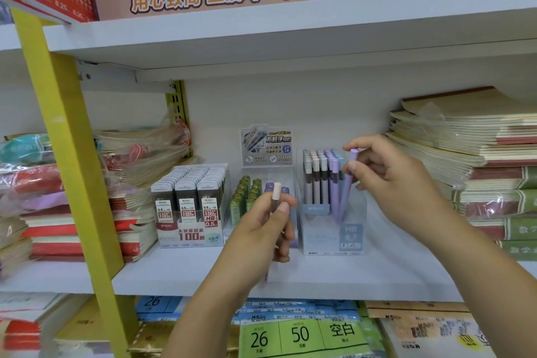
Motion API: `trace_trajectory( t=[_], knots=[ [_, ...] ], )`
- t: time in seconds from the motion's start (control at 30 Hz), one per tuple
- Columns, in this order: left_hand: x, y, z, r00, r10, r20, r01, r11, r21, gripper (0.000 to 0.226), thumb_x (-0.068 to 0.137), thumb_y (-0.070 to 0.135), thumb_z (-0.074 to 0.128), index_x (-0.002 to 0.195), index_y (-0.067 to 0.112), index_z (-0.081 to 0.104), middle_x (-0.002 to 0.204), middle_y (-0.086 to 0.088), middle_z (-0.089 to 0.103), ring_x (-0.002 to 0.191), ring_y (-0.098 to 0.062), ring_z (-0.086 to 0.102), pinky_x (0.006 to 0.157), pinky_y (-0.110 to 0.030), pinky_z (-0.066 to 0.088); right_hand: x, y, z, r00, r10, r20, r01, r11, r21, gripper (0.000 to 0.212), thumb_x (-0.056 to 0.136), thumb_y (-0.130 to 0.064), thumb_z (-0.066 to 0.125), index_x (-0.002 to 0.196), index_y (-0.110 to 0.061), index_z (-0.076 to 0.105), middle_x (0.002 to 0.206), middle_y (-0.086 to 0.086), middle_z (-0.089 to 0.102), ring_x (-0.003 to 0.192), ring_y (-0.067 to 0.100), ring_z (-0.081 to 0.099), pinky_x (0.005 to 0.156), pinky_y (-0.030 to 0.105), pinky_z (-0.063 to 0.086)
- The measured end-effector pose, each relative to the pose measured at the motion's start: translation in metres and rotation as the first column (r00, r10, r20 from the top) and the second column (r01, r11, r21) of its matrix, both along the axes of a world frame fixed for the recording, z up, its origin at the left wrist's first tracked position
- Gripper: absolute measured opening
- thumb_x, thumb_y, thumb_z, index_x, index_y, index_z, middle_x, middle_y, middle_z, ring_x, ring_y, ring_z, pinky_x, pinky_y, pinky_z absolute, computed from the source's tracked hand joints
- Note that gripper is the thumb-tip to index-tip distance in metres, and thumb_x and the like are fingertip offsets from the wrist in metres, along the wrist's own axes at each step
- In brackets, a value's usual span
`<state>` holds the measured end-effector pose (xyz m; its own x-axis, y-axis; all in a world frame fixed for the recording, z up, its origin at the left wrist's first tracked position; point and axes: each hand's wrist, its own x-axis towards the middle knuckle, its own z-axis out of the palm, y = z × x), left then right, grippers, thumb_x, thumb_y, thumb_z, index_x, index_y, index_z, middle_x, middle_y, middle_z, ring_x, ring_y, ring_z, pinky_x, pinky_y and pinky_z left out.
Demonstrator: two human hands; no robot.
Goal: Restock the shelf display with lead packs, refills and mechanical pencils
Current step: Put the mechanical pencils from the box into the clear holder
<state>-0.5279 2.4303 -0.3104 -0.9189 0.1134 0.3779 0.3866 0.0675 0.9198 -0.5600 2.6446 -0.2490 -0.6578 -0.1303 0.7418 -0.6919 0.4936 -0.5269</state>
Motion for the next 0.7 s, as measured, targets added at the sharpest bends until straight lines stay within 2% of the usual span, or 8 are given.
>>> trace_trajectory(
  t=[0.2, 0.27, 0.33, 0.37, 0.47, 0.57, 0.63, 0.7],
  knots=[
    [0.000, -0.001, 0.001, 1.000, -0.023, 0.010, 0.023, 0.999, 0.025, 0.022, 0.103, 0.035, 0.047, 0.106, 0.043, 0.068, 0.065, 0.006, 0.050, 0.050, -0.006, 0.036, 0.049, -0.017, 0.035, 0.000, -0.004, -0.001, 0.999, -0.010, 0.048, 0.011, 1.000, -0.010, 0.025, 0.091, -0.015, 0.061, 0.097, -0.035, 0.047, 0.080, -0.003, 0.070, 0.079, 0.017, 0.067, 0.080, 0.043, 0.053],
    [0.000, 0.000, 0.002, 0.998, -0.051, 0.041, 0.049, 0.998, 0.051, 0.022, 0.104, 0.034, 0.047, 0.104, 0.039, 0.068, 0.067, 0.006, 0.050, 0.051, -0.008, 0.035, 0.048, -0.017, 0.034, -0.002, -0.004, -0.002, 0.998, -0.004, 0.056, 0.006, 1.000, -0.026, 0.023, 0.091, -0.015, 0.061, 0.093, -0.033, 0.047, 0.083, -0.002, 0.071, 0.082, 0.013, 0.066, 0.080, 0.032, 0.052],
    [0.001, 0.001, 0.003, 0.995, -0.071, 0.073, 0.065, 0.995, 0.082, 0.020, 0.104, 0.030, 0.046, 0.100, 0.026, 0.065, 0.070, 0.003, 0.053, 0.053, -0.010, 0.035, 0.050, -0.021, 0.033, -0.004, -0.006, -0.003, 0.999, 0.002, 0.045, 0.000, 0.999, -0.044, 0.022, 0.091, -0.015, 0.062, 0.092, -0.033, 0.050, 0.084, -0.007, 0.068, 0.077, 0.002, 0.061, 0.070, 0.014, 0.047],
    [0.001, 0.002, 0.004, 0.994, -0.068, 0.088, 0.060, 0.994, 0.086, 0.018, 0.104, 0.028, 0.045, 0.098, 0.020, 0.060, 0.071, 0.001, 0.054, 0.054, -0.012, 0.035, 0.052, -0.023, 0.032, -0.004, -0.007, -0.004, 0.999, -0.005, 0.033, 0.007, 0.999, -0.048, 0.022, 0.089, -0.015, 0.064, 0.093, -0.033, 0.052, 0.083, -0.008, 0.065, 0.076, 0.001, 0.059, 0.065, 0.011, 0.045],
    [0.003, 0.003, 0.004, 0.996, -0.031, 0.088, 0.027, 0.999, 0.039, 0.020, 0.106, 0.026, 0.041, 0.091, 0.018, 0.052, 0.072, 0.002, 0.057, 0.059, -0.013, 0.040, 0.061, -0.029, 0.037, -0.007, -0.010, -0.008, 0.997, -0.066, -0.027, 0.064, 0.994, -0.087, 0.025, 0.082, -0.014, 0.073, 0.090, -0.031, 0.056, 0.075, -0.004, 0.061, 0.067, 0.006, 0.054, 0.060, 0.015, 0.042],
    [0.006, 0.003, 0.004, 0.999, -0.012, 0.041, 0.012, 1.000, 0.009, 0.022, 0.106, 0.026, 0.041, 0.098, 0.020, 0.061, 0.073, 0.006, 0.060, 0.064, -0.011, 0.053, 0.066, -0.025, 0.050, -0.010, -0.013, -0.010, 0.993, -0.100, -0.063, 0.093, 0.990, -0.104, 0.030, 0.082, -0.010, 0.071, 0.085, -0.036, 0.056, 0.072, -0.006, 0.061, 0.068, 0.005, 0.055, 0.060, 0.012, 0.043],
    [0.007, 0.002, 0.005, 1.000, -0.004, 0.021, 0.004, 1.000, 0.020, 0.022, 0.105, 0.025, 0.043, 0.101, 0.023, 0.065, 0.072, 0.006, 0.061, 0.065, -0.010, 0.057, 0.066, -0.021, 0.053, -0.013, -0.014, -0.013, 0.991, -0.120, -0.061, 0.117, 0.992, -0.045, 0.030, 0.083, -0.011, 0.069, 0.087, -0.037, 0.056, 0.073, -0.010, 0.061, 0.071, 0.004, 0.055, 0.060, 0.011, 0.042],
    [0.007, 0.001, 0.007, 1.000, 0.008, 0.005, -0.009, 0.999, 0.032, 0.022, 0.104, 0.026, 0.046, 0.101, 0.027, 0.068, 0.072, 0.005, 0.062, 0.065, -0.011, 0.059, 0.064, -0.021, 0.052, -0.015, -0.013, -0.016, 0.984, -0.173, -0.050, 0.177, 0.982, 0.071, 0.025, 0.084, -0.013, 0.069, 0.094, -0.034, 0.058, 0.076, -0.012, 0.059, 0.078, 0.007, 0.053, 0.063, 0.018, 0.040]
  ],
)
